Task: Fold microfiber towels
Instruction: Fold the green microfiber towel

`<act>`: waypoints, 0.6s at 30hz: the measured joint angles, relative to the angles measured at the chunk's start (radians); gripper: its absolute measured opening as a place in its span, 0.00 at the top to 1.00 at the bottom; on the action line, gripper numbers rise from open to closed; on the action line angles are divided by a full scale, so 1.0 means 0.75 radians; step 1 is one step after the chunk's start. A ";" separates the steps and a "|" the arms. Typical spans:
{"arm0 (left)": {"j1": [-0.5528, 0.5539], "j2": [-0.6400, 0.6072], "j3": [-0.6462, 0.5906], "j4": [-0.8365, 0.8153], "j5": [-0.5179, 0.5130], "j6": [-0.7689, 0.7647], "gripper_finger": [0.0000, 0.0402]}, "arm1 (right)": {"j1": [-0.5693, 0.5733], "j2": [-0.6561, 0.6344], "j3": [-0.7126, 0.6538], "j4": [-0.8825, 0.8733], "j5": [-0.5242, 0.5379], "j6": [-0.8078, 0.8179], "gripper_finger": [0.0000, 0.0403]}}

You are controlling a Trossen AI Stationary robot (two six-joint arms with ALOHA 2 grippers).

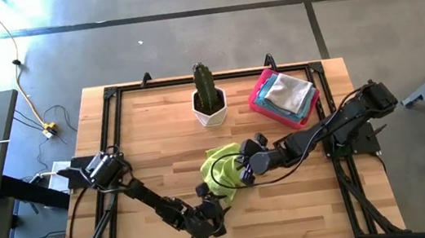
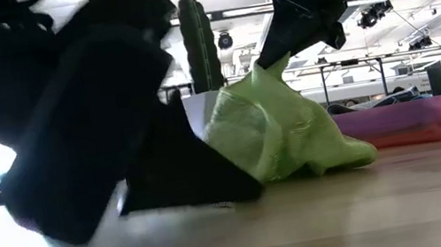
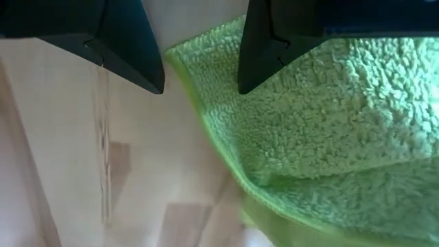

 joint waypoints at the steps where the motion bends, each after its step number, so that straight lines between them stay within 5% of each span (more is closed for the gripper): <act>1: 0.008 0.013 0.009 0.000 0.021 0.010 0.55 | 0.000 0.000 0.000 0.000 0.000 0.007 1.00; 9: 0.046 0.049 0.043 -0.023 0.052 -0.037 0.61 | 0.013 0.000 0.000 -0.008 0.000 0.022 1.00; 18: 0.040 0.034 0.043 -0.095 0.104 -0.035 0.97 | 0.041 0.000 0.000 -0.094 -0.003 0.017 1.00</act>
